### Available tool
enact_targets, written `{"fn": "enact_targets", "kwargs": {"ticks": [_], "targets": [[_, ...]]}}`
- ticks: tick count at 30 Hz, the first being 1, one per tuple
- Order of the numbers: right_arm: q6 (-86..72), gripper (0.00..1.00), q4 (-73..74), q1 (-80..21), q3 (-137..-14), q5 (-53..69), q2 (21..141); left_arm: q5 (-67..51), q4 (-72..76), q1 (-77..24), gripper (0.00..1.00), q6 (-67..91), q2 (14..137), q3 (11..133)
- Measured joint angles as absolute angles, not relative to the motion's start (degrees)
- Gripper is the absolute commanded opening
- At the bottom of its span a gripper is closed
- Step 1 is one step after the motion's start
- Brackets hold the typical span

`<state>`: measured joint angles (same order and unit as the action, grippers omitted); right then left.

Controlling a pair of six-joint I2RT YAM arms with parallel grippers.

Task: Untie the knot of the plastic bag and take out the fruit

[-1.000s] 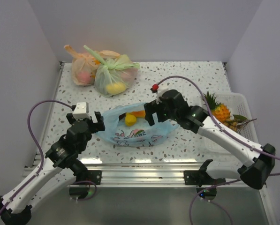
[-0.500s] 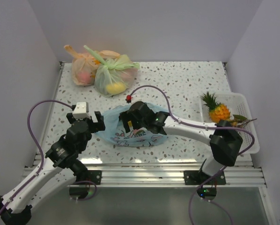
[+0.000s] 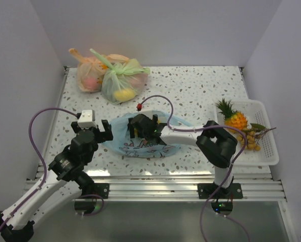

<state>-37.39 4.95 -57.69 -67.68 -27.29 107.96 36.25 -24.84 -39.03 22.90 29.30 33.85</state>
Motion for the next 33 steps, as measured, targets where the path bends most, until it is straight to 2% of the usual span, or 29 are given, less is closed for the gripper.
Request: {"fn": "enact_targets", "kwargs": {"ticks": [3,6,7,8,10,11,14,19,27,33], "targets": [[-37.8,0.92,4.0,-57.7,-69.6,-28.3,110.1,36.2,-24.9,-39.0,1.0,22.9,29.3,33.8],[-38.1,0.8,2.8,-57.7,-70.8,-29.4,111.4,36.2,-24.8,-39.0,1.0,22.9,29.3,33.8],[-38.2,0.74,2.4,-57.7,-70.8,-29.7,111.5,36.2,-24.8,-39.0,1.0,22.9,29.3,33.8],[-38.3,0.6,2.2,-57.7,-70.8,-30.2,111.6,36.2,-24.8,-38.9,1.0,22.9,29.3,33.8],[-38.4,0.46,1.5,-57.7,-70.7,-30.8,111.6,36.2,-24.8,-38.6,1.0,22.9,29.3,33.8],[-38.4,0.36,1.2,-57.7,-70.7,-31.0,111.6,36.2,-24.8,-38.5,1.0,22.9,29.3,33.8],[-38.4,0.2,-0.2,-57.7,-69.4,-31.4,111.3,36.0,-24.7,-38.1,1.0,22.9,29.3,33.8],[-37.6,0.12,0.8,-57.7,-65.3,-30.5,106.7,35.6,-24.4,-37.9,1.0,22.8,29.3,33.8],[-31.6,0.11,9.4,-57.7,-64.8,-24.2,92.9,35.4,-24.4,-37.6,1.0,22.7,29.4,33.8],[-26.1,0.1,19.3,-57.7,-65.8,-25.3,83.7,35.3,-24.4,-37.6,1.0,22.7,29.5,33.8]]}}
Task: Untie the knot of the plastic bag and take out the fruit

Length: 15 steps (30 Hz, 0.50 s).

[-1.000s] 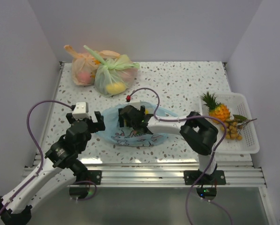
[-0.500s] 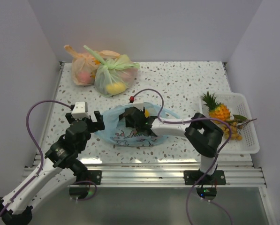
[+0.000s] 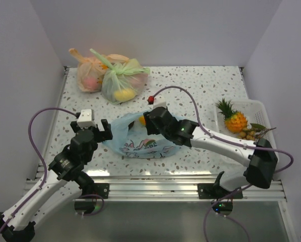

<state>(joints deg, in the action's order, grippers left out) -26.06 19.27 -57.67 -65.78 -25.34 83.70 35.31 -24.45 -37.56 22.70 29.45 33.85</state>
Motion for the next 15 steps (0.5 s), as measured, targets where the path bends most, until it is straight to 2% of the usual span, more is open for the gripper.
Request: {"fn": "enact_targets", "kwargs": {"ticks": [6,15], "targets": [[-21.9,0.08,26.7,-53.6,-65.3,-29.0,73.9,35.1,-24.4,-37.6,1.0,22.7,29.8,33.8],[-19.5,0.02,31.1,-33.9,-58.1,-30.9,58.3,35.0,-24.4,-37.5,1.0,22.7,29.8,33.8]]}}
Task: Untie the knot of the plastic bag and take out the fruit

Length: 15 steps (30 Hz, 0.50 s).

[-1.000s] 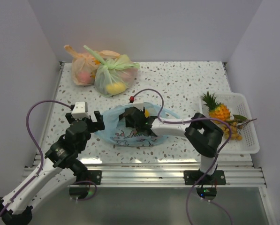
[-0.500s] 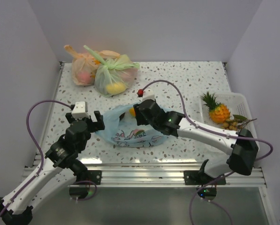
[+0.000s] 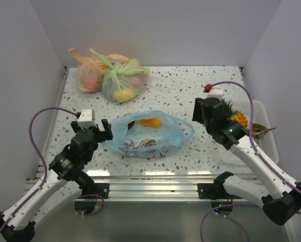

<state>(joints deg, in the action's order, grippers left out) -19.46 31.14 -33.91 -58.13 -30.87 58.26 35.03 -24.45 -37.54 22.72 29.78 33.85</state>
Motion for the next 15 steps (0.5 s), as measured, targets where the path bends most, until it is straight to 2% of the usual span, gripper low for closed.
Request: {"fn": "enact_targets", "kwargs": {"ticks": [7,9,11,14,15], "targets": [[-20.1,0.02,35.5,-23.6,-53.6,-34.9,55.0,34.8,-24.4,-37.5,1.0,22.7,30.0,33.8],[-20.7,0.09,35.9,-19.6,-52.4,-35.0,55.0,34.7,-24.4,-37.5,1.0,22.7,30.1,33.8],[-21.3,0.18,36.0,-15.6,-50.9,-35.0,55.0,34.7,-24.4,-37.5,1.0,22.7,30.0,33.8],[-22.0,0.42,36.0,-9.4,-48.4,-34.3,55.6,34.7,-24.4,-37.5,1.0,22.7,30.0,33.8],[-22.1,0.64,36.0,-7.8,-47.9,-33.7,56.0,34.7,-24.4,-37.5,1.0,22.7,30.0,33.8]]}}
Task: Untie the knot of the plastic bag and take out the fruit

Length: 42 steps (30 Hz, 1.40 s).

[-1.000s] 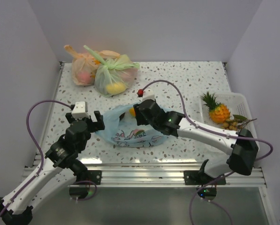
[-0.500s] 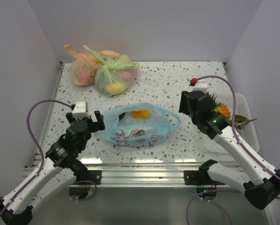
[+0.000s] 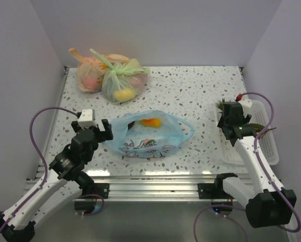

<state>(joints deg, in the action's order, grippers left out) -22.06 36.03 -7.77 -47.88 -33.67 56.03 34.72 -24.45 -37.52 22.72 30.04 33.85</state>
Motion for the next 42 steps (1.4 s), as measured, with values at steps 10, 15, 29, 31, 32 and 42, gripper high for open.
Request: {"fn": "enact_targets", "kwargs": {"ticks": [10,15,29,31,32,42], "targets": [[-20.8,0.99,36.0,-4.5,-47.2,-27.1,56.0,34.7,-24.4,-37.5,1.0,22.7,30.2,33.8],[-18.2,0.98,36.0,-4.8,-49.4,-19.9,55.5,34.7,-24.4,-37.5,1.0,22.7,30.4,33.8],[-12.7,0.83,31.2,-34.0,-56.0,-10.2,60.8,34.7,-24.4,-37.5,1.0,22.7,30.6,33.8],[-12.6,0.78,29.8,-39.7,-57.0,-10.5,63.0,34.7,-24.4,-37.5,1.0,22.7,30.6,33.8],[-12.6,0.77,29.1,-42.2,-57.6,-10.8,64.4,34.7,-24.4,-37.5,1.0,22.7,30.6,33.8],[-16.0,0.64,21.7,-57.6,-62.2,-12.6,84.0,34.7,-24.4,-37.5,1.0,22.7,30.6,33.8]]}}
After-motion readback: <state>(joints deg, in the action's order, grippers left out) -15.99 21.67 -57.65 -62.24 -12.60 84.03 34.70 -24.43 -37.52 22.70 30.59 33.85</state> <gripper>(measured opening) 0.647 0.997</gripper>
